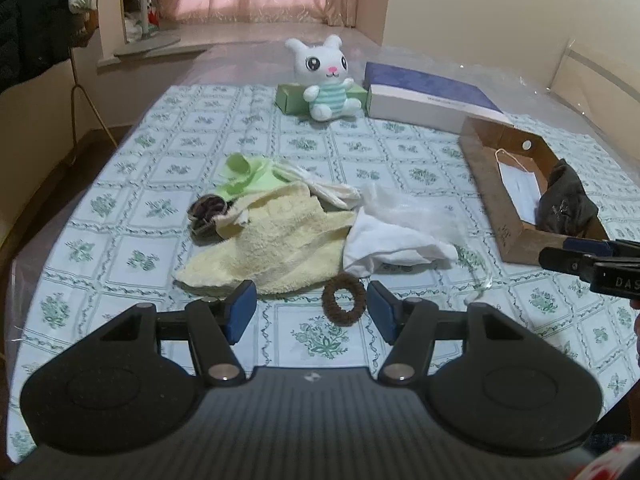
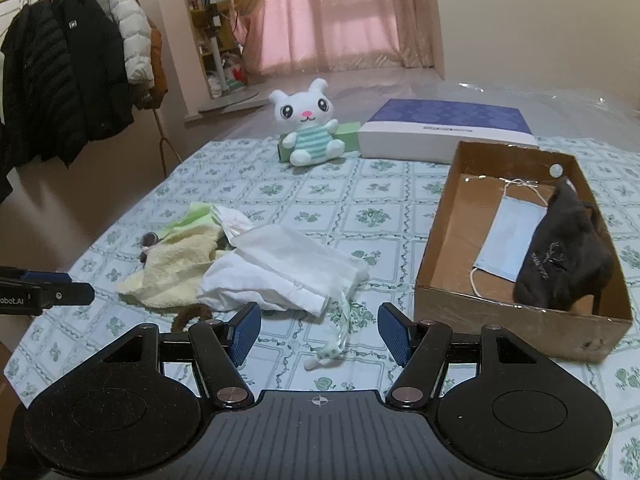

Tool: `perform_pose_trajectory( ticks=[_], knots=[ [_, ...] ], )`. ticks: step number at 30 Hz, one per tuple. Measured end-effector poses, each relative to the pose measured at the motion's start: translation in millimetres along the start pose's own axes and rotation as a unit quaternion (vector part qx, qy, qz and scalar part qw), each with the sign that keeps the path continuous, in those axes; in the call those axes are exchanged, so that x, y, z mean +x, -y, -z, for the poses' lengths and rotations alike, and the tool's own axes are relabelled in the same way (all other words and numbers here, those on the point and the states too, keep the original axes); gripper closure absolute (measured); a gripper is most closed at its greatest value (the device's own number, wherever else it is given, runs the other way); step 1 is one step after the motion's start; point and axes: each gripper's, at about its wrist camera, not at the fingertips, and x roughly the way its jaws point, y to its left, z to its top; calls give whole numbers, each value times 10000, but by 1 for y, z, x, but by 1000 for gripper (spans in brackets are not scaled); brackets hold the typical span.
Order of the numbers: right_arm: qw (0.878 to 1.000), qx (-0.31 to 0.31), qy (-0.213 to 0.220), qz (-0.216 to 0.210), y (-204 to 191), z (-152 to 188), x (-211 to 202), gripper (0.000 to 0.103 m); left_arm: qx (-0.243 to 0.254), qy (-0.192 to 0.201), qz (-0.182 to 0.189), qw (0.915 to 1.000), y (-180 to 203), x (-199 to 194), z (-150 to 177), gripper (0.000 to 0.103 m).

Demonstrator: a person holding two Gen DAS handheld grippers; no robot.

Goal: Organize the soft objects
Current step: 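Move both tools back toward the remaining soft items, then grasp the brown hair tie with the left gripper while the right grasps the white cloth bag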

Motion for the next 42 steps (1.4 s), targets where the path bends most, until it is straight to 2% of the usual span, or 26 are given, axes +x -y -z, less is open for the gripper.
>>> perform_pose_trajectory(
  ticks=[14,19,23,25,30,32,36,42],
  knots=[
    [9992,71,-397,13,10,11,42,38,368,-516,385,9972,25,91,14,45],
    [9989,92,-460,7,13,11,54,38,545,-627,255,9962,29,119,19,46],
    [9987,106,-489,-11,14,11,61,38,636,-652,172,9957,30,132,20,51],
    [9987,90,-501,-23,14,11,65,38,686,-631,150,9955,30,136,20,51],
    [9989,10,-468,-60,13,8,74,38,663,-545,227,9961,29,138,19,79],
    [9990,-37,-435,-73,12,6,77,38,634,-560,253,9961,28,137,19,84],
    [9991,-207,-354,-90,8,2,83,38,518,-536,256,9969,23,127,15,85],
    [9981,-599,-160,-65,0,-8,96,38,348,-277,88,9990,13,106,1,85]
  ],
)
